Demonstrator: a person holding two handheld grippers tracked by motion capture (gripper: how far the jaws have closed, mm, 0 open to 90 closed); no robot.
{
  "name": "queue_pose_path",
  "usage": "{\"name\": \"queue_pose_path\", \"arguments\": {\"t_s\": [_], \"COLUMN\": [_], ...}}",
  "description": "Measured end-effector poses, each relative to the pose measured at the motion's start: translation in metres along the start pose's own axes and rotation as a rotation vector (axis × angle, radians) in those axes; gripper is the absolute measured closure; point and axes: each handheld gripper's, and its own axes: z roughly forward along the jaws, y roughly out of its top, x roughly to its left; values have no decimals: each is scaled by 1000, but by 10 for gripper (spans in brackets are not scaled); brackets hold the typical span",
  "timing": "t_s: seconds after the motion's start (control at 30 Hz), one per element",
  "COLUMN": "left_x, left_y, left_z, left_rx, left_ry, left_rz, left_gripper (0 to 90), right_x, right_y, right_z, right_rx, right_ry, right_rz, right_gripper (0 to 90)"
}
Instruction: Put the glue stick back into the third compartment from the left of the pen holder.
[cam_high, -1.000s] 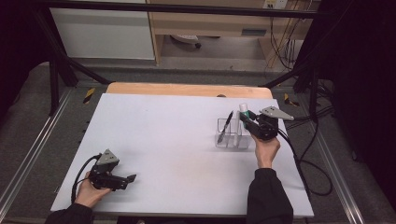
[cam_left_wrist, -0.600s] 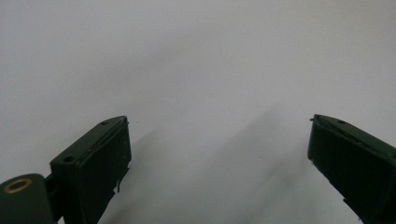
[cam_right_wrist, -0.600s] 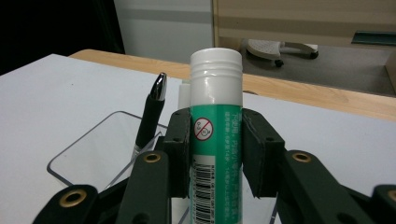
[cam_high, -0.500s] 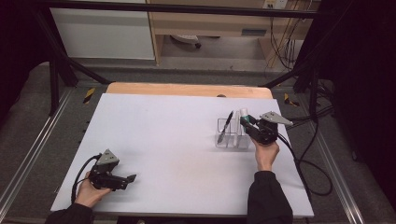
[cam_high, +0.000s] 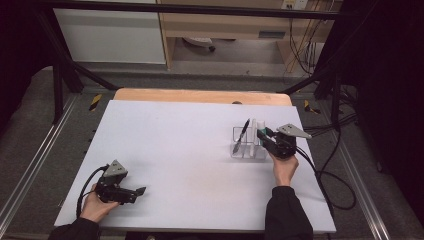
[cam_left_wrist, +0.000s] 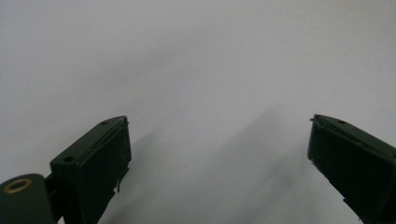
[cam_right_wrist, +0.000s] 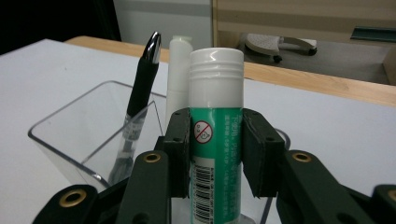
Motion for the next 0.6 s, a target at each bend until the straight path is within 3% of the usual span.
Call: {"name": "queue_pose_path", "arguments": {"t_s": [0.2,0.43,0.6], "left_x": [0,0,0], "left_y": [0,0,0], "left_z": [0,1,1], "left_rx": [0,4,3], "left_ry": [0,0,0], "left_rz": [0,3,2], "left_gripper": [58,58,58], "right_x": [4,7,11], "right_y": [-3,4,14], "right_z": [0,-13,-23], "right_rx": [15,-16,34], "right_ry": [-11,-13,-8], "right_rz": [-26,-18,-25], "right_gripper": [646,423,247]}}
